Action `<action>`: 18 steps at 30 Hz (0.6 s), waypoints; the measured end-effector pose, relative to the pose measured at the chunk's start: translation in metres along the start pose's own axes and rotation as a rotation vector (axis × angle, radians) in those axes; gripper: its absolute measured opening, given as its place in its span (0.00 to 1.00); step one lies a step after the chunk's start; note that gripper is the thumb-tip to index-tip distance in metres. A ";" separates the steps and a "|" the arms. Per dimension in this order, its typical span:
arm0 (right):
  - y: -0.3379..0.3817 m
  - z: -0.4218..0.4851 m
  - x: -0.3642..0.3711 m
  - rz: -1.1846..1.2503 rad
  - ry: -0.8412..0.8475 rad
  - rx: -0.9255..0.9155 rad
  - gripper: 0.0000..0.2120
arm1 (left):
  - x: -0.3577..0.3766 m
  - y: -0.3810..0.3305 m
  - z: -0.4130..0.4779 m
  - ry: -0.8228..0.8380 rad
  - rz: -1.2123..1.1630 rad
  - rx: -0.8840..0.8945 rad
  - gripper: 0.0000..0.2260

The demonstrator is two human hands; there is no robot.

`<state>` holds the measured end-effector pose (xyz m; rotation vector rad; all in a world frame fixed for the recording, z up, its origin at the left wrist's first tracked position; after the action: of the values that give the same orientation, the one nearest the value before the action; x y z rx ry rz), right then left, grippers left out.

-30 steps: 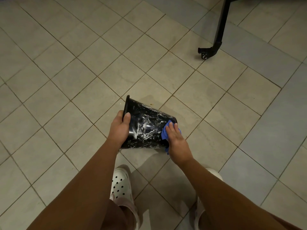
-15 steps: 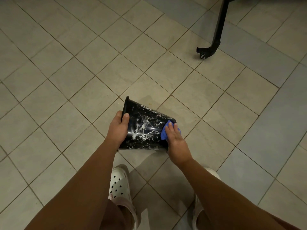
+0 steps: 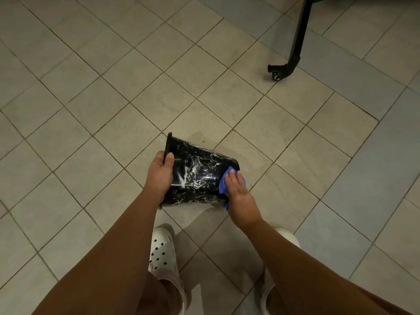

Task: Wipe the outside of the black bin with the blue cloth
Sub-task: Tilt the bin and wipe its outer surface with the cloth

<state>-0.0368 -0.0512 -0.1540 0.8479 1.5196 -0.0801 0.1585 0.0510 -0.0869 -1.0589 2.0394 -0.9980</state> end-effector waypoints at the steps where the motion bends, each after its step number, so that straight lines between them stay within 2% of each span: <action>1: 0.001 0.000 0.000 -0.018 0.004 -0.027 0.37 | 0.000 0.000 0.001 0.001 -0.003 -0.009 0.10; 5: 0.005 0.013 -0.008 -0.039 -0.005 -0.118 0.35 | 0.001 -0.001 0.001 0.016 -0.007 -0.022 0.10; 11: -0.003 0.030 -0.011 0.046 0.060 0.121 0.36 | 0.003 -0.004 0.000 0.004 -0.007 -0.004 0.11; 14: -0.007 0.015 -0.010 0.033 0.041 0.036 0.40 | 0.005 -0.005 0.001 0.007 0.017 0.003 0.11; 18: -0.011 0.005 -0.004 -0.045 0.033 -0.139 0.38 | 0.003 -0.004 0.004 -0.009 0.022 -0.020 0.11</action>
<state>-0.0389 -0.0635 -0.1562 0.7074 1.5568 0.0062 0.1617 0.0456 -0.0858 -1.0479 2.0533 -0.9616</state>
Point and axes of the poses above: each hand's wrist, its own z-axis towards the middle knuckle, its own x-axis out of the palm, y = z × x, the point moved 1 cm from there along z, towards the middle knuckle, and after that the axes turned 14 degrees about -z, right-handed, at the moved point
